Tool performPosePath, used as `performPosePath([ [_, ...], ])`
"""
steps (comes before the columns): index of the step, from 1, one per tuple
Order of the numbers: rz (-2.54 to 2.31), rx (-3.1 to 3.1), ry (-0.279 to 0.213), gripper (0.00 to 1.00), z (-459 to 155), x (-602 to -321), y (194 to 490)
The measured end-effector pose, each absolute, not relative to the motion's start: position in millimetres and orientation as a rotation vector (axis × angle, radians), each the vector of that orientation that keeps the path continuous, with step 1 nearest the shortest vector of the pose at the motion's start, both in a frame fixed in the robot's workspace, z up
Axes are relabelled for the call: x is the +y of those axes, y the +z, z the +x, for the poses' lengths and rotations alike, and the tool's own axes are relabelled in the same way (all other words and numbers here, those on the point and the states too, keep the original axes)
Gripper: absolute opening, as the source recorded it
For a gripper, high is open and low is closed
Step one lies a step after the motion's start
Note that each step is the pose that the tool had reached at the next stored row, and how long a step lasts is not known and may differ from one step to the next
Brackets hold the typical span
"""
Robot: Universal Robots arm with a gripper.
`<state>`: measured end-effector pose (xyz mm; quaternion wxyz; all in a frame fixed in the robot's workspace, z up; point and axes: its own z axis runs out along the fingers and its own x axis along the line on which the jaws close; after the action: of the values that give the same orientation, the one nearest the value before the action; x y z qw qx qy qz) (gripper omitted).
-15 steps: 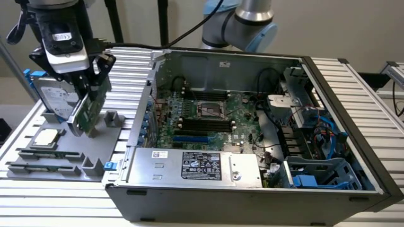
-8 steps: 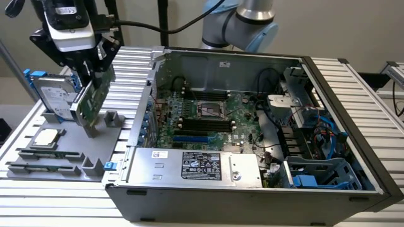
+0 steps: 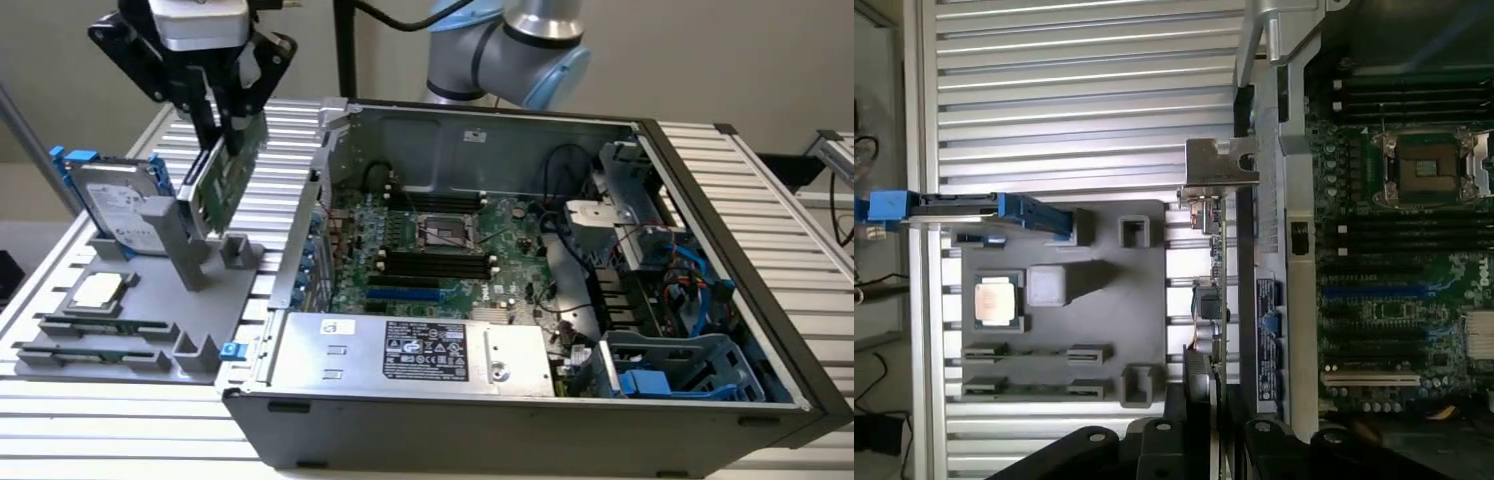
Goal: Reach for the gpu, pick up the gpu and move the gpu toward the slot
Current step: 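Pick up the gpu and move the gpu toward the slot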
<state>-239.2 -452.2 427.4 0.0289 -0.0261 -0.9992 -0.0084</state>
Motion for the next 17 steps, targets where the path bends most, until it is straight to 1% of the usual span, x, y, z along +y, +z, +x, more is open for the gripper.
performPosePath([
  [5, -0.08, -3.078, -0.038, 0.26, -216, -452, 442],
  [10, -0.08, -3.077, -0.051, 0.26, -194, -452, 445],
  [17, -0.08, -3.075, -0.056, 0.26, -162, -452, 445],
])
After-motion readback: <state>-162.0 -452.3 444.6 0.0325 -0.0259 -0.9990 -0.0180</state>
